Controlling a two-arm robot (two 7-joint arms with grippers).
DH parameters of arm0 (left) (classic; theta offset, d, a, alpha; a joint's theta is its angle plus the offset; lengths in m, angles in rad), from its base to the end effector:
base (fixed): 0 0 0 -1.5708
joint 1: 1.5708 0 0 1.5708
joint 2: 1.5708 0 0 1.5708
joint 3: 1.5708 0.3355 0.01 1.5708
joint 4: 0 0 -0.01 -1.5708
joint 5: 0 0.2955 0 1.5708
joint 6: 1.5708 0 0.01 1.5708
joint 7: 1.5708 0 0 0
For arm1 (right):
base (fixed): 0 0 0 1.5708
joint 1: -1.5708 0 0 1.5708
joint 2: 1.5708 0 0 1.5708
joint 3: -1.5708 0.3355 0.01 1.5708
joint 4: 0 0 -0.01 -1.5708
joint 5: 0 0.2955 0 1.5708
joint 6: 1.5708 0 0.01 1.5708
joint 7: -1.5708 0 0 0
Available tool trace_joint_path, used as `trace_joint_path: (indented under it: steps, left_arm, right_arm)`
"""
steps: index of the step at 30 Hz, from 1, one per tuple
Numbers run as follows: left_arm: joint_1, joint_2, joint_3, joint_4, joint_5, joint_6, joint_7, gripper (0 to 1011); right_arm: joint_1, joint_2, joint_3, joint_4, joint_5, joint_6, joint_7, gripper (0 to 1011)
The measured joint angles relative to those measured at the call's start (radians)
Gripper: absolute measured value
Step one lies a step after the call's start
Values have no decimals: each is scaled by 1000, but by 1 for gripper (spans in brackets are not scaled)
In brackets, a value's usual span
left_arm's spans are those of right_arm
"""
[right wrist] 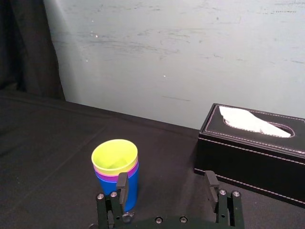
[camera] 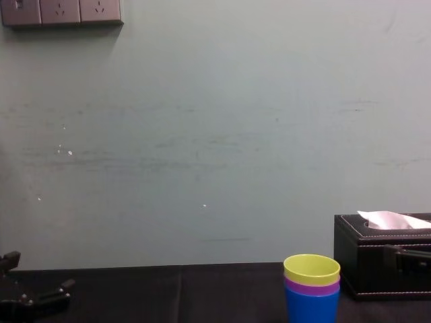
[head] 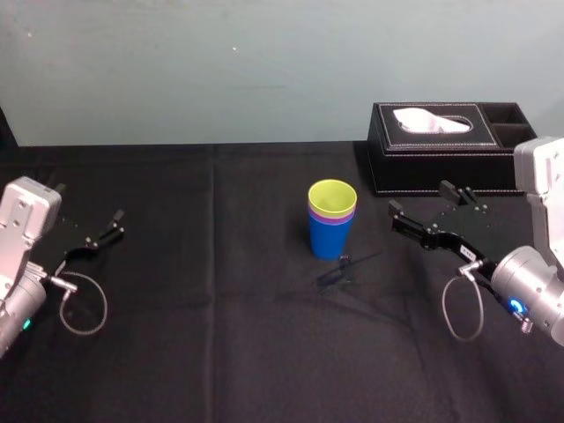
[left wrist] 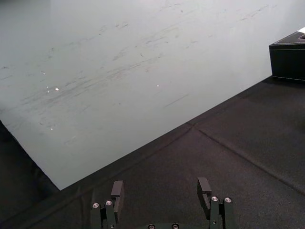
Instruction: Stack the three plastic cups sequentially using one hand.
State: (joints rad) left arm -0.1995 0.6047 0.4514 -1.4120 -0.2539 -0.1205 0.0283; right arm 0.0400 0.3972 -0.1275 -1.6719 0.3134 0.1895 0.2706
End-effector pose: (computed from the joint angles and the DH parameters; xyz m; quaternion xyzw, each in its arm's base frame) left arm 0.3529 0.1121 -0.3364 0.1415 -0.1325 0.5799 0.7913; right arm 0.3244 -0.0849 -0.2948 -0.0673 0.0107 -0.5447 0.8358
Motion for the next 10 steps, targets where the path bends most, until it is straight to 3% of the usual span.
trace_joint_path:
  steps: [10]
  left_arm:
    - [0, 0, 0, 0, 0, 0, 0, 1010]
  right_arm:
    - [6, -1, -3, 0, -2, 4, 0, 1003]
